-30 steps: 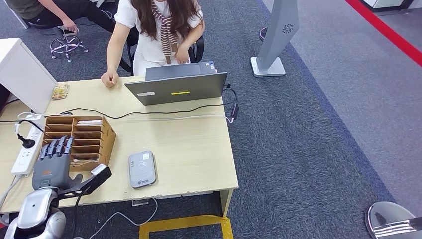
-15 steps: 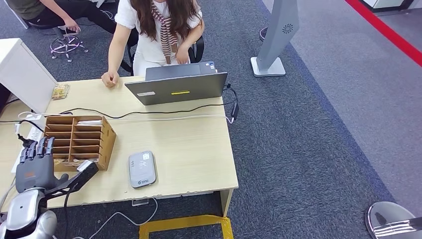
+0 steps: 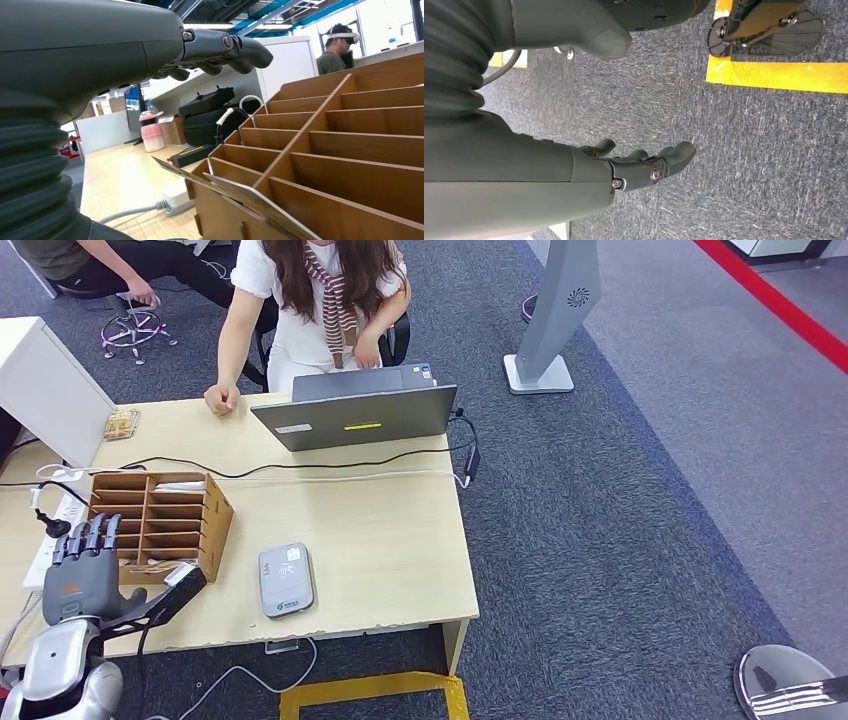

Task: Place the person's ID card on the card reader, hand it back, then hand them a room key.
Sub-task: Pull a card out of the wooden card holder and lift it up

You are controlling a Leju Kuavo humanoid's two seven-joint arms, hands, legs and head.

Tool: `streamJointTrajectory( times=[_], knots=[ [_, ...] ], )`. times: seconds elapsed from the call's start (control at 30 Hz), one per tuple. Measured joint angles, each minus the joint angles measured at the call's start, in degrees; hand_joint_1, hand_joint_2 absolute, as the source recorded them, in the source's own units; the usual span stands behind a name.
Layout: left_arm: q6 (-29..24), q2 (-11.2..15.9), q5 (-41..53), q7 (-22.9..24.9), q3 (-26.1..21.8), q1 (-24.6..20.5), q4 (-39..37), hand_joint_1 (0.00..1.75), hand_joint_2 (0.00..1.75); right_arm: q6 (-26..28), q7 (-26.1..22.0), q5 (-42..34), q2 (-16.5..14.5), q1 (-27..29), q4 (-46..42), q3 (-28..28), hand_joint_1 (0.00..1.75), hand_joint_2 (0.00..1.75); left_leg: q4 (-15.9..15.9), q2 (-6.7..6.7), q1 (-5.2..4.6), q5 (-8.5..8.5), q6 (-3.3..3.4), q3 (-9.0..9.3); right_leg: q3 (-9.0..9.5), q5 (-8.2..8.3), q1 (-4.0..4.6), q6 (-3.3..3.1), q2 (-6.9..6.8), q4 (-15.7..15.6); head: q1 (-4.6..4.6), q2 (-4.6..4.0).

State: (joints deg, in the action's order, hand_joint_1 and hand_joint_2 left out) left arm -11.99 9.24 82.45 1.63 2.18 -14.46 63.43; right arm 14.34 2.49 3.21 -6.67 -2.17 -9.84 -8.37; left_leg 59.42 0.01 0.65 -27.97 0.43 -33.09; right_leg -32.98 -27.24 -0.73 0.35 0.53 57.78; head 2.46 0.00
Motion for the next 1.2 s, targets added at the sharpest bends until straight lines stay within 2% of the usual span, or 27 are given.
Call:
streamJointTrajectory(
  times=[0.33,0.87,1.0,1.2],
  knots=[
    [0.01,-2.4,0.63,-0.08,0.03,-0.5,-0.1,0.0,1.75,0.01,0.0,0.28,0.0,-0.02,0.0,0.0,0.0,1.75,0.0,0.0,0.0,0.0,0.0,0.0,0.0,0.0,0.0,0.0,0.01,0.0,0.0,0.0],
    [0.01,-3.16,0.47,0.02,0.03,-0.75,-0.57,0.0,1.75,-0.02,-0.08,0.37,0.0,-0.01,0.0,-0.02,0.0,1.75,0.0,0.0,0.0,0.0,0.0,0.0,0.0,0.0,0.0,0.0,0.0,0.0,0.01,0.0],
    [0.02,-3.16,0.32,0.03,0.03,-0.75,-0.57,1.75,1.75,-0.02,-0.08,0.37,0.0,-0.01,0.0,-0.02,0.0,1.75,0.0,0.0,0.0,0.0,0.0,0.0,0.0,0.0,0.0,0.0,0.0,0.0,0.01,0.0],
    [0.17,-3.16,-0.78,-0.53,0.03,-0.74,-0.57,1.75,1.75,-0.02,-0.2,0.39,0.02,-0.01,0.0,-0.02,0.0,1.75,0.0,0.0,0.0,0.0,0.0,0.0,0.0,0.0,0.0,0.0,0.0,0.0,0.01,0.0]
  ],
)
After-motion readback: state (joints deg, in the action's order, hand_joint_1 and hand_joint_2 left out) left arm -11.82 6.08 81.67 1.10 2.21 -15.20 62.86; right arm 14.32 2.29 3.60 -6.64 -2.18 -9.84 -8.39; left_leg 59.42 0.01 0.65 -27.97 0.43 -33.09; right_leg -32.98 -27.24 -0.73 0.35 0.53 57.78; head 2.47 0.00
